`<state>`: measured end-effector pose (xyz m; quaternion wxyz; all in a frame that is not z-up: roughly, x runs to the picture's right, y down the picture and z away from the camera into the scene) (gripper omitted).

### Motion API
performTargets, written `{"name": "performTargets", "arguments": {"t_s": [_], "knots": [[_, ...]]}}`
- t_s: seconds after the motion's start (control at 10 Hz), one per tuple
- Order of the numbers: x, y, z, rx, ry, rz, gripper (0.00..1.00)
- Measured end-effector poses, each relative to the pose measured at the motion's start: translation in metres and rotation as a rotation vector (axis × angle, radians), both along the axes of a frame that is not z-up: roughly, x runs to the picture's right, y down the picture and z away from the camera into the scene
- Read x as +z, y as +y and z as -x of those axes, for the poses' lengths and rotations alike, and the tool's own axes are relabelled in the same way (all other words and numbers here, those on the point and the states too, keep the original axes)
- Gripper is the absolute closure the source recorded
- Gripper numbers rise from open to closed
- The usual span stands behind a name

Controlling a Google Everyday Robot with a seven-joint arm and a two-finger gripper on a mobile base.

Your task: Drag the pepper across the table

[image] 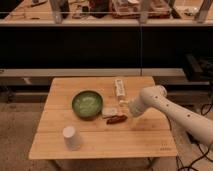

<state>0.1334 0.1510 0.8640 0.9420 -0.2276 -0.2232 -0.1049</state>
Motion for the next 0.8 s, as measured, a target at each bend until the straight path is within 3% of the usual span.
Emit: {"name": "performTargets", "arguments": {"t_s": [0.5,0.7,0.8], "knots": [[0.0,0.013,0.023,0.018,-0.025,0.08,0.21],[0.002,0.013,0.023,0.035,-0.022,0.096,0.34],[0.004,0.011,0.022,0.048,-0.018,0.099,0.47]]}}
